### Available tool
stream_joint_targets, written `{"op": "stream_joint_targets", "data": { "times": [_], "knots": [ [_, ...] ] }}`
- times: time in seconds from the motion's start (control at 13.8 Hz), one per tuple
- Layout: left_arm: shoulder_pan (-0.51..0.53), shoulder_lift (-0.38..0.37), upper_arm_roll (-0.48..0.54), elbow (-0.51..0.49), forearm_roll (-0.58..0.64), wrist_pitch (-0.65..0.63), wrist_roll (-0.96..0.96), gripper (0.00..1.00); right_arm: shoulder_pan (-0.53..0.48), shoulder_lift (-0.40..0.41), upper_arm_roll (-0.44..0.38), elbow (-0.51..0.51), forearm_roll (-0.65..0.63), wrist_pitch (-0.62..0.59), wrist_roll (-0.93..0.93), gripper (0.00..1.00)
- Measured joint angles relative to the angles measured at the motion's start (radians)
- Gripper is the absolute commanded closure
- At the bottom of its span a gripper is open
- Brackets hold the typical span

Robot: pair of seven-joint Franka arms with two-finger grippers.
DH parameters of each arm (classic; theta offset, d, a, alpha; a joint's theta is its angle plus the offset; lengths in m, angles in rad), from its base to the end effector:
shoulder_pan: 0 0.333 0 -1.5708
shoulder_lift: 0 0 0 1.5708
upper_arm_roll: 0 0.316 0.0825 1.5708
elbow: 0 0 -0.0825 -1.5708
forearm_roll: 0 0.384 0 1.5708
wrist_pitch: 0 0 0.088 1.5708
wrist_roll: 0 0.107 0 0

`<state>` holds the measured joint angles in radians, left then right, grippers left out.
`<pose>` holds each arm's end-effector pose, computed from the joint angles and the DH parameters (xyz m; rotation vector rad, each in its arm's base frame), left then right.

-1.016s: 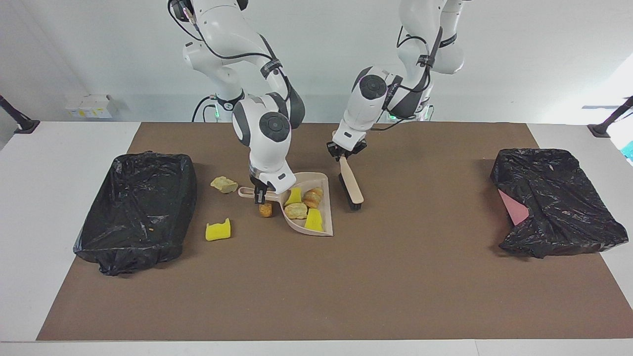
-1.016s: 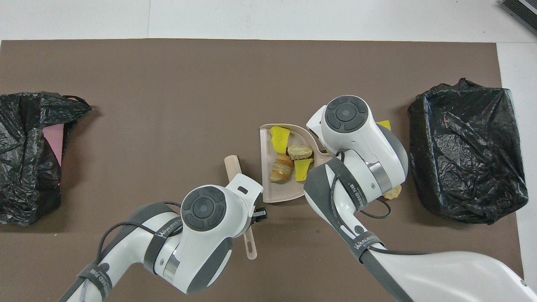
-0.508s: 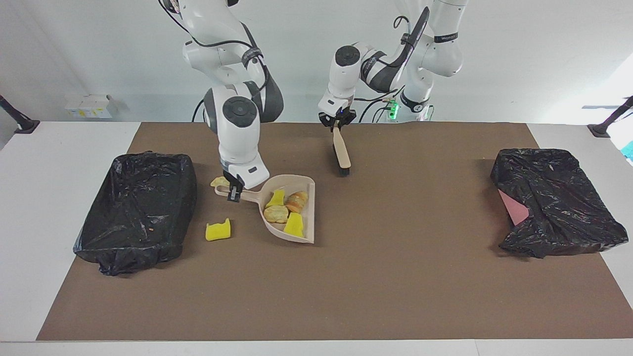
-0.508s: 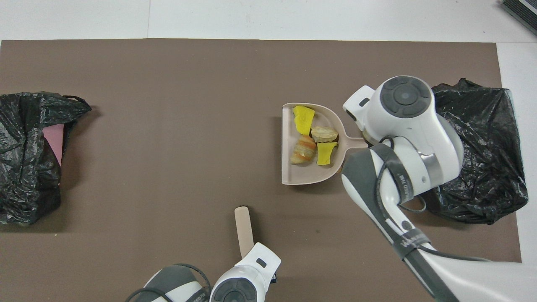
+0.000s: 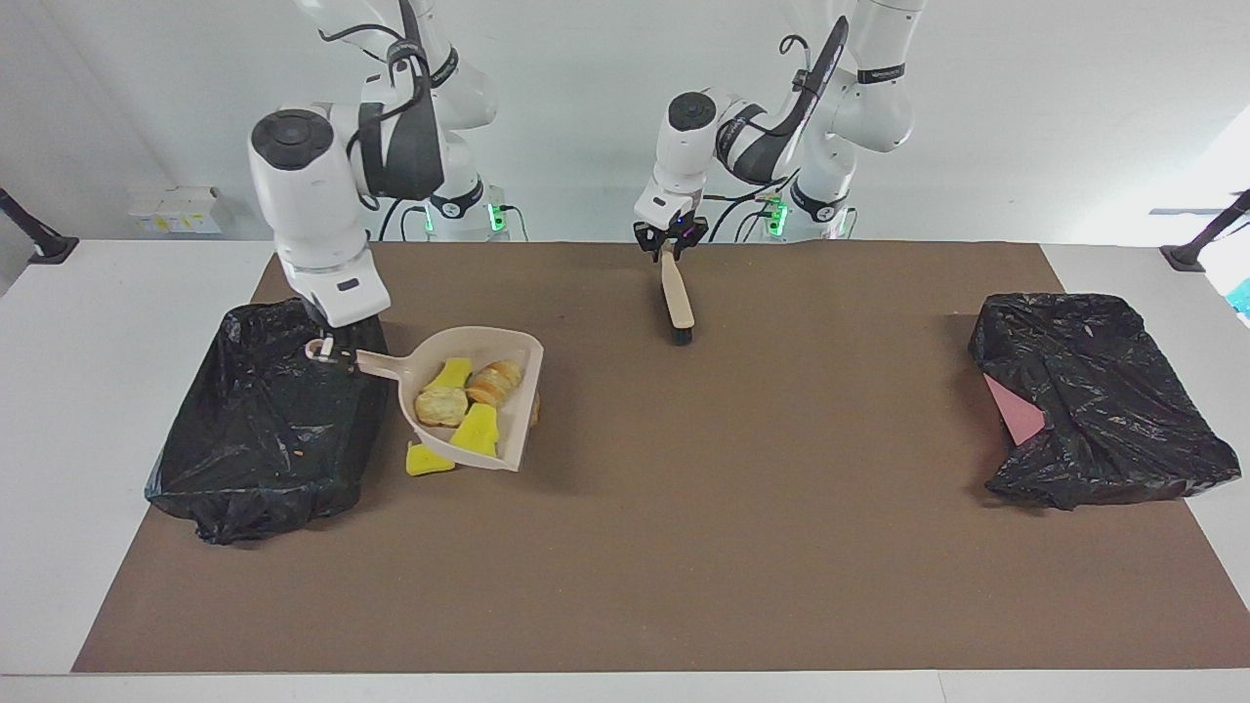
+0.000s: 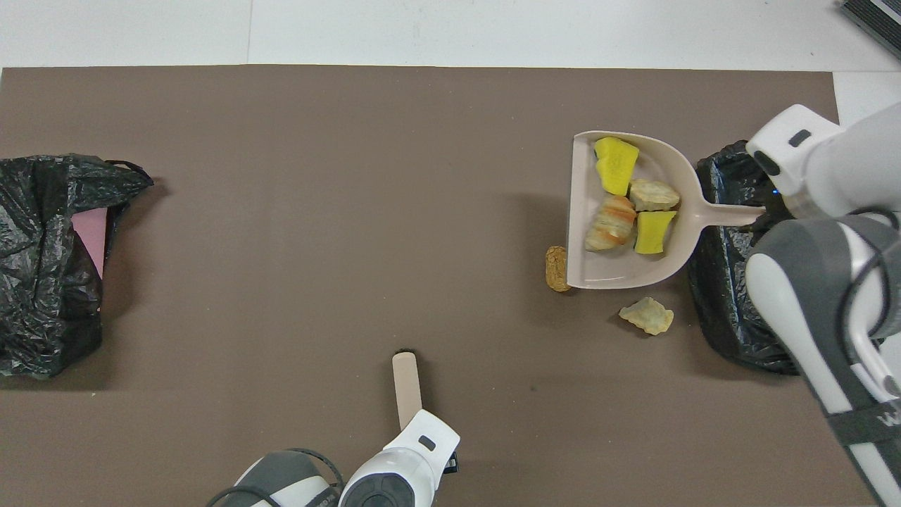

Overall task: Sweep and dump trash in bin
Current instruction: 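Carry the loaded dustpan with the right gripper toward the nearby black bag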

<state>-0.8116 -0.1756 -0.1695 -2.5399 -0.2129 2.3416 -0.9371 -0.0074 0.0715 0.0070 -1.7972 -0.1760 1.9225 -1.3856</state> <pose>0.2429 -0.3668 0.3328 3.0810 0.1685 -0.1736 0.5901 -0.0126 0.5074 2.2373 1.9652 -0.0969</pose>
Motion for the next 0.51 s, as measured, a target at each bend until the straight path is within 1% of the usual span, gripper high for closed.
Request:
{"op": "stream_joint_targets", "data": {
  "times": [0.29,0.51],
  "knots": [
    [0.125,0.0,0.009,0.071,0.09,0.001,0.007,0.0,-0.148,-0.038,-0.002,0.0,0.003,-0.009,-0.18,1.0],
    [0.243,0.011,0.011,0.146,0.11,-0.007,0.133,0.0,-0.233,-0.038,-0.004,0.0,0.0,0.014,-0.341,1.0]
  ]
}}
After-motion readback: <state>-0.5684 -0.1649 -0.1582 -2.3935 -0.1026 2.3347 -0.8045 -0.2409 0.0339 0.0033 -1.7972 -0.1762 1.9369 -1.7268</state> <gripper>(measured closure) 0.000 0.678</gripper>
